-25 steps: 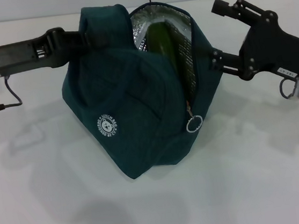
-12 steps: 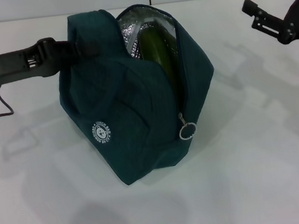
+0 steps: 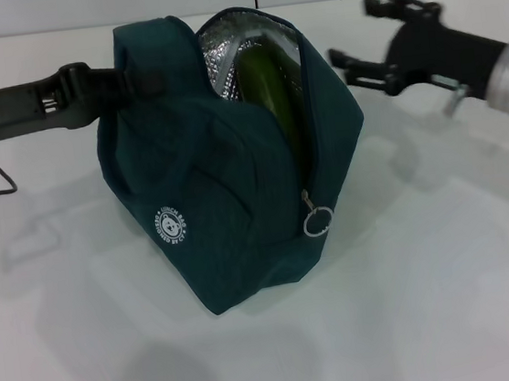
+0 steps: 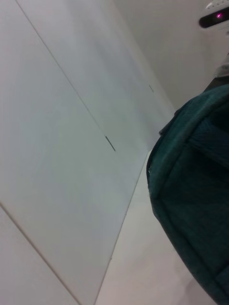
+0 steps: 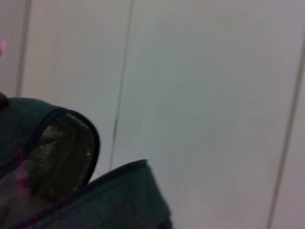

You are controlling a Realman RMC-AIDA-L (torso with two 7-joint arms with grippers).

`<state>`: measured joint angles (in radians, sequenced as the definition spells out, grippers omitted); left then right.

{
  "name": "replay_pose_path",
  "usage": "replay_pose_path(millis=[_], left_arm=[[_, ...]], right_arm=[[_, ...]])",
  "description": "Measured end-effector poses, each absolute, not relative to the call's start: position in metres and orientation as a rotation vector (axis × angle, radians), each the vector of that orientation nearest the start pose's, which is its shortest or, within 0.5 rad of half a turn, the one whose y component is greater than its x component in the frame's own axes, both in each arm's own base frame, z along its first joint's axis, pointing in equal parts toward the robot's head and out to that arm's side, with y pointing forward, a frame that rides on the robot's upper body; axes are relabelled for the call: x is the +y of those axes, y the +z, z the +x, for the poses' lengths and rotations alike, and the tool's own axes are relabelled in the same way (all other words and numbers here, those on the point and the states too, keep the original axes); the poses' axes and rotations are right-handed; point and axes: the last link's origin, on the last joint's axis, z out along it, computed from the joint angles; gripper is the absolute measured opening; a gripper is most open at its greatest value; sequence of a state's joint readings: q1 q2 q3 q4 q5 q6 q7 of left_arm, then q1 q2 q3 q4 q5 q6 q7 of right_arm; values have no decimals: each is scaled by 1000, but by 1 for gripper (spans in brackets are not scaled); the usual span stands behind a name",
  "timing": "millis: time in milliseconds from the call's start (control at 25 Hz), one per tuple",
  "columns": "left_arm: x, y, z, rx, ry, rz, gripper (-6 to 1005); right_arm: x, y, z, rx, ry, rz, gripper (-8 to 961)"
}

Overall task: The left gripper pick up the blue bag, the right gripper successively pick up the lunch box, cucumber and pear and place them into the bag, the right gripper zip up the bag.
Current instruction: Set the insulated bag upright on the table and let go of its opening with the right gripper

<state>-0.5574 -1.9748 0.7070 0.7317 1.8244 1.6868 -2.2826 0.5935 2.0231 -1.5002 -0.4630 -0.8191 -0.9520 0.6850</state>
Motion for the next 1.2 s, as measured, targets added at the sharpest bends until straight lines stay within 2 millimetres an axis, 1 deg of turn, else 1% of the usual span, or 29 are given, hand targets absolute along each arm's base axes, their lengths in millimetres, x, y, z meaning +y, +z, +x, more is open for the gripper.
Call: replay_pose_path(millis=[120,280,360,400,480,640,760,840,920,960,1080,1200], left_arm=[[349,63,-236,-1637,-1015,-2476,71],[348,63,-236,-1638,-1013,-2484,71],[347,62,-236,-1637,-1013,-2491,71],[347,62,-236,-1639,-1013,-2492,71],[345,61,-236,-1648,-1016,-2497,71],[341,57,-235,-1676,-1028,-2527,71],[338,57,-236,-1686,-1031,-2537,71],[335,57,-239,-1695,-1029,-2528,71],[333,59,-244,-1705,-1023,-2512,71],[331,60,-247,-1710,-1019,-2504,71],[328,61,-252,-1723,-1002,-2495,71],[323,58,-253,-1713,-995,-2534,71]], right_arm=[[402,-47,206,128,652,-2367,800],[406,-58,196,115,610,-2406,800],[413,-65,184,111,572,-2433,800],[413,-65,184,111,572,-2433,800],[421,-67,177,91,529,-2427,800],[437,-63,168,49,461,-2374,800],[450,-53,161,8,429,-2314,800],[453,-45,159,-2,443,-2275,800],[451,-38,160,-4,480,-2251,800],[446,-33,159,-19,517,-2240,800],[426,-20,159,-86,605,-2204,800],[399,-1,160,-186,659,-2140,800]])
